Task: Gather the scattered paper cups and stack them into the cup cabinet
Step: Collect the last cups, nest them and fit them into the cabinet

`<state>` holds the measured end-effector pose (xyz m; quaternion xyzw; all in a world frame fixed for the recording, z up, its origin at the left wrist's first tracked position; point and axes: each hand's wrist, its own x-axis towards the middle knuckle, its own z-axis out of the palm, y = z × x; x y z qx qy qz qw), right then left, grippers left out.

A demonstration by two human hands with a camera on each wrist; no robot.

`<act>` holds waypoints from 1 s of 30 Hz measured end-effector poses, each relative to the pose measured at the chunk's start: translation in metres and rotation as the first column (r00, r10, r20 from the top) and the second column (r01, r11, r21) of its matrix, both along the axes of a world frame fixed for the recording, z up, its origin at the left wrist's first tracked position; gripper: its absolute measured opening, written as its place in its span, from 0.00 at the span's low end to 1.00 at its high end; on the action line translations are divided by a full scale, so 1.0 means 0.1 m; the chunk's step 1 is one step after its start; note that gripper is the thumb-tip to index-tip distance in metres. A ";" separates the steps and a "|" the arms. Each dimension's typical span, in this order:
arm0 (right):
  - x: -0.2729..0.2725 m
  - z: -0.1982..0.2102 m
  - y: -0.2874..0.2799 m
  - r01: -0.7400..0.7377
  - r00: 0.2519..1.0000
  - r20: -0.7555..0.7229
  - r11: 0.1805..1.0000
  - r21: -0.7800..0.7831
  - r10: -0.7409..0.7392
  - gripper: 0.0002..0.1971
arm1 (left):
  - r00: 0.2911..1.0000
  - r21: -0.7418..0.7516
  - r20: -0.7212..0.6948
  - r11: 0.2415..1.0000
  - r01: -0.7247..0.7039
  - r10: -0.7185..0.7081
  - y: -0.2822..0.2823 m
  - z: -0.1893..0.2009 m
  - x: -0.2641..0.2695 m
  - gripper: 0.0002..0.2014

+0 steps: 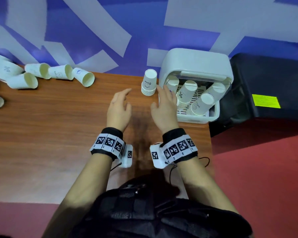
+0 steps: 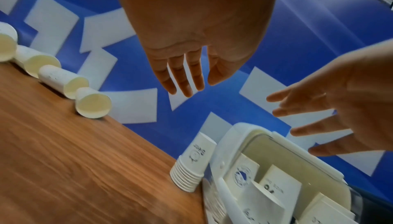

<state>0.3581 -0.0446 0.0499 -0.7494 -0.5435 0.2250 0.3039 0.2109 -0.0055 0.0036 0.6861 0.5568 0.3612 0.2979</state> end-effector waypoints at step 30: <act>-3.94 0.06 0.90 -0.212 0.973 -0.105 0.975 -0.071 0.204 0.28 | 0.965 -0.064 -0.096 0.966 -0.251 0.244 0.81 0.05 -4.04 0.21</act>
